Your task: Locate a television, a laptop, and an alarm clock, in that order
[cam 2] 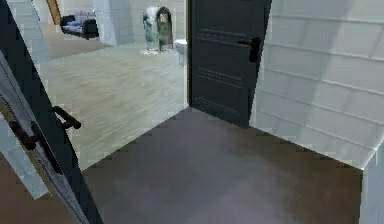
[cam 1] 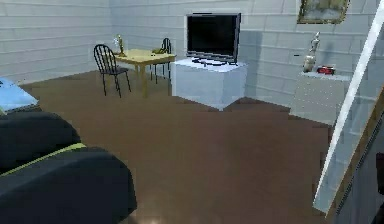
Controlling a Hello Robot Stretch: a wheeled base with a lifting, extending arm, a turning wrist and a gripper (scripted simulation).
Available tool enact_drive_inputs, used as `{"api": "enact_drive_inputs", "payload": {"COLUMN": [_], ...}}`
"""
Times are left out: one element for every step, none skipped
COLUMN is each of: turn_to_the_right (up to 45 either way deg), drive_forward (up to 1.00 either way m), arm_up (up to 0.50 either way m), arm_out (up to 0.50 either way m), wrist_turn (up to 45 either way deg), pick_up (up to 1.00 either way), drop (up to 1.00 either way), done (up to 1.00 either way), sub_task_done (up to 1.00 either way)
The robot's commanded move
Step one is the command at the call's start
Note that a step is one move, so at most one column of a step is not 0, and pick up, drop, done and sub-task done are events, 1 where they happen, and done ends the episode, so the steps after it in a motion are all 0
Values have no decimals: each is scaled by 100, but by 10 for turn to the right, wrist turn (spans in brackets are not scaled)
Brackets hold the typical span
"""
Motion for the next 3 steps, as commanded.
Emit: {"api": "enact_drive_inputs", "payload": {"turn_to_the_right": [0,-30,0], "drive_forward": [55,0,60], "arm_up": [0,0,0], "arm_out": [0,0,0], "wrist_turn": [0,0,0], "pick_up": [0,0,0], "drop": [0,0,0], "done": [0,0,0], "sub_task_done": [0,0,0]}}
